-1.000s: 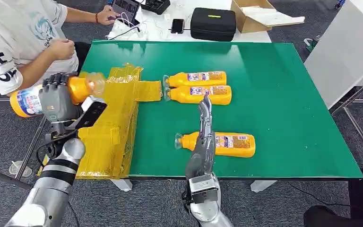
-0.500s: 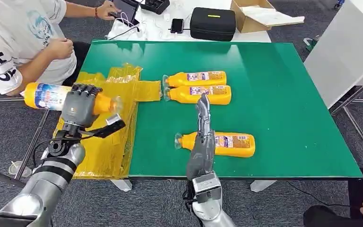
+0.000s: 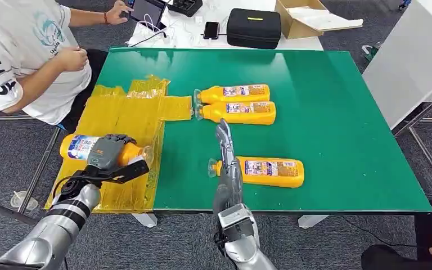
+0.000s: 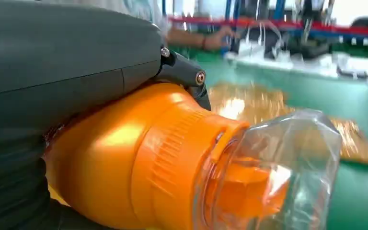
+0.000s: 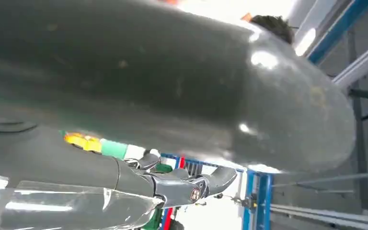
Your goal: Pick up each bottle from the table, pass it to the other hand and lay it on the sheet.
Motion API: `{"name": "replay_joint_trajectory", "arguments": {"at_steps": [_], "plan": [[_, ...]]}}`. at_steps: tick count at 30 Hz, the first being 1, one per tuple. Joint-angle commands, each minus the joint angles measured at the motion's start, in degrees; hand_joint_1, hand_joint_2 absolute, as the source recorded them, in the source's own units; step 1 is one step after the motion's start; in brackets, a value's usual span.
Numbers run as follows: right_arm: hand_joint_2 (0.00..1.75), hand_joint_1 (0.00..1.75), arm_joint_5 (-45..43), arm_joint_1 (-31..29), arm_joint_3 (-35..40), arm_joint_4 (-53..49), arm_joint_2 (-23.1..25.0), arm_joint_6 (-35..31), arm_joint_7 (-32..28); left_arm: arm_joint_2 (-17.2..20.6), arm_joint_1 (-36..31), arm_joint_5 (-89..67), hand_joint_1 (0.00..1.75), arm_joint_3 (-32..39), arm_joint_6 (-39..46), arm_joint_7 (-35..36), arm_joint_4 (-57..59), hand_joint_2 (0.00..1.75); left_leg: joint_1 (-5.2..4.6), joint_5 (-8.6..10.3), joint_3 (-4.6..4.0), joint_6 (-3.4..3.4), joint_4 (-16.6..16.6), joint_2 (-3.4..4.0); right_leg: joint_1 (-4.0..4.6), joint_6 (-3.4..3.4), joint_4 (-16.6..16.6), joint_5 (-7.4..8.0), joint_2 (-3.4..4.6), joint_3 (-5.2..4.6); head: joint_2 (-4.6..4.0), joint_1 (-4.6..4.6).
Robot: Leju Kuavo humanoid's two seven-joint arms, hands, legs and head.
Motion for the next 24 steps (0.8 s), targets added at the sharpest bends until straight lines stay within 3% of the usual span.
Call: {"name": "replay_joint_trajectory", "arguments": {"at_steps": [1, 7, 14, 15, 16, 17, 24], "plan": [[0.00, 0.00, 0.07, -2.19, -1.75, 6.98, 0.73, 0.64, 0.04, 0.12, -0.46, 2.57, 1.75, 2.94, -3.94, -1.13, 3.62, 1.75, 0.01, -0.02, 0.14, 0.04, -0.04, 0.08, 0.02, -0.04, -0.06, 0.01, 0.04, 0.12, 0.02, 0.00], [0.00, 0.00, 0.24, -2.34, -2.04, 7.96, 1.13, 1.39, 0.04, 0.39, -0.20, 5.05, 1.75, 3.53, -8.16, -1.51, 3.03, 1.75, -0.01, -0.06, 0.36, 0.08, -0.08, 0.14, 0.02, -0.07, -0.09, -0.02, 0.07, 0.33, 0.00, 0.00], [0.00, 0.00, 0.22, -2.35, -2.20, 10.53, 1.48, 2.71, 0.30, 0.73, 1.61, 4.37, 1.75, 1.29, -6.79, -0.51, 2.78, 1.75, -0.03, -0.07, 0.50, 0.06, -0.13, 0.21, 0.00, -0.06, -0.12, 0.00, 0.16, 0.45, 0.00, -0.02], [0.00, 0.00, 0.20, -2.31, -2.24, 10.73, 1.54, 2.96, 0.38, 0.76, 1.78, 3.92, 0.73, 0.75, -6.54, -0.34, 2.93, 1.75, -0.03, -0.04, 0.41, 0.05, -0.10, 0.16, -0.01, -0.05, -0.08, 0.01, 0.12, 0.37, 0.00, 0.00], [0.00, 0.00, 0.19, -2.30, -2.27, 10.90, 1.61, 3.02, 0.38, 0.71, 1.80, 4.16, 0.00, 0.84, -7.02, -0.37, 3.15, 1.75, -0.03, -0.04, 0.39, 0.04, -0.09, 0.13, -0.01, -0.04, -0.08, 0.01, 0.10, 0.36, 0.00, 0.00], [0.00, 0.00, 0.17, -2.35, -2.32, 11.15, 1.67, 3.16, 0.38, 0.90, 1.74, 3.67, 0.00, 0.10, -7.41, -0.45, 3.24, 1.75, -0.02, -0.11, 0.72, 0.11, -0.18, 0.28, 0.03, -0.11, -0.18, -0.01, 0.18, 0.66, 0.00, 0.00], [0.00, 0.00, -0.26, -2.74, -2.98, 12.63, 2.01, 4.42, 0.92, 1.04, 2.03, 3.59, 0.00, -1.28, -9.22, -0.43, 3.34, 1.75, -0.04, -0.04, 0.39, 0.05, -0.09, 0.04, -0.01, -0.05, -0.05, -0.03, 0.01, 0.35, 0.00, 0.00]]}}
